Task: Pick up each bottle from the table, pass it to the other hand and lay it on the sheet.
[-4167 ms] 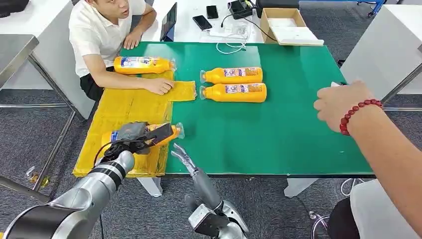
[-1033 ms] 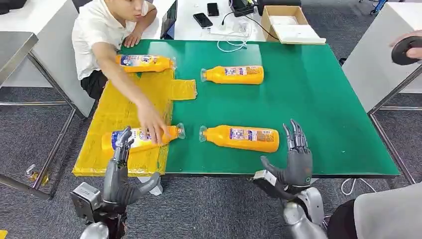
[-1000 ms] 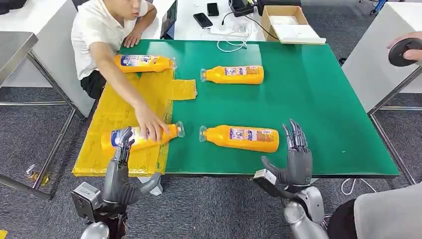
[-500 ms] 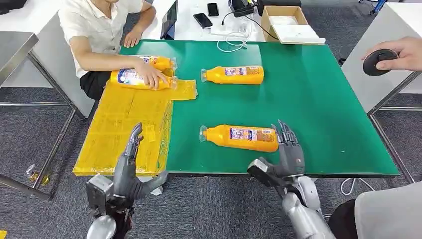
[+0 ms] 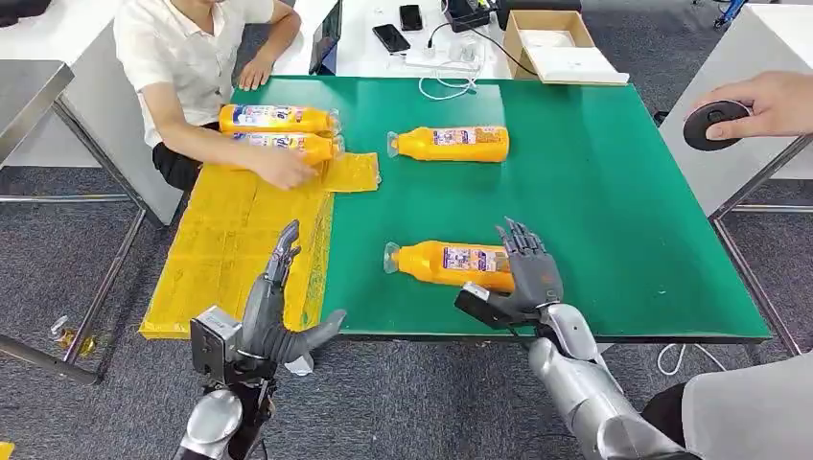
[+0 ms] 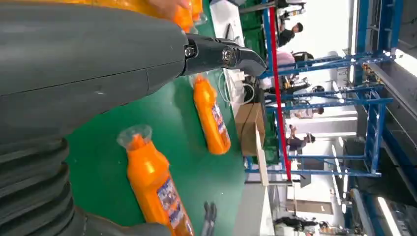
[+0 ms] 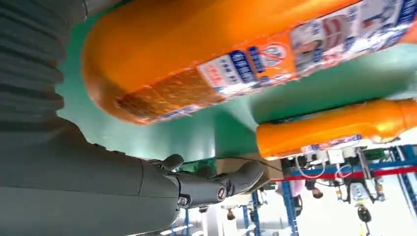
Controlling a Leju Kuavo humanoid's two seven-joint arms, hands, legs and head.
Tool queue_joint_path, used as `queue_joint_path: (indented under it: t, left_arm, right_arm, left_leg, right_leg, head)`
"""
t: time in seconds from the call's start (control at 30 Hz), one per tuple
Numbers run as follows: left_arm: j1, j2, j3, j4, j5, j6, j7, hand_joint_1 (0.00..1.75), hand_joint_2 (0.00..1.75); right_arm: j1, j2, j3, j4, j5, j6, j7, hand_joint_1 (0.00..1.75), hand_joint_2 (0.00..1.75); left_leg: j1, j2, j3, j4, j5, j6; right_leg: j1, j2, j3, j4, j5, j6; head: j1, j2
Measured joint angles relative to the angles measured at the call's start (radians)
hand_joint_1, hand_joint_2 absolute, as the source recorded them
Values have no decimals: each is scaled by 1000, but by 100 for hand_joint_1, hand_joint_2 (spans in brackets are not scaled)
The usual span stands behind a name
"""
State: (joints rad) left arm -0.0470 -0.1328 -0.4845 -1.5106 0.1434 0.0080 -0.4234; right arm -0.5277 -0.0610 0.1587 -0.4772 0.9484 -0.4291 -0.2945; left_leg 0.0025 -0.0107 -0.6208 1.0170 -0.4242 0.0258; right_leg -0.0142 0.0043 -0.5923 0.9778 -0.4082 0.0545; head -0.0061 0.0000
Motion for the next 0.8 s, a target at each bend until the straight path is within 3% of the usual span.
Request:
queue_joint_path:
  t: [0.13,0.7,0.8]
  left_arm:
    - [-13,-3,-13,14,2,-10,6,0,175]
    - [-16,-5,-16,23,21,-27,26,0,175]
    - [-17,-5,-16,23,22,-31,34,0,175]
  right_arm:
    - [-28,8,22,35,30,39,72,0,175]
    - [-55,13,47,82,47,86,137,0,175]
    - [-62,13,50,87,63,115,194,0,175]
  left_leg:
    - [0,0,0,0,0,0]
    - [0,0,0,0,0,0]
    - [0,0,0,0,0,0]
  right_leg:
    - [0,0,0,0,0,0]
    - [0,0,0,0,0,0]
    - [0,0,0,0,0,0]
  head:
    - [0,0]
    - [0,0]
    - [0,0]
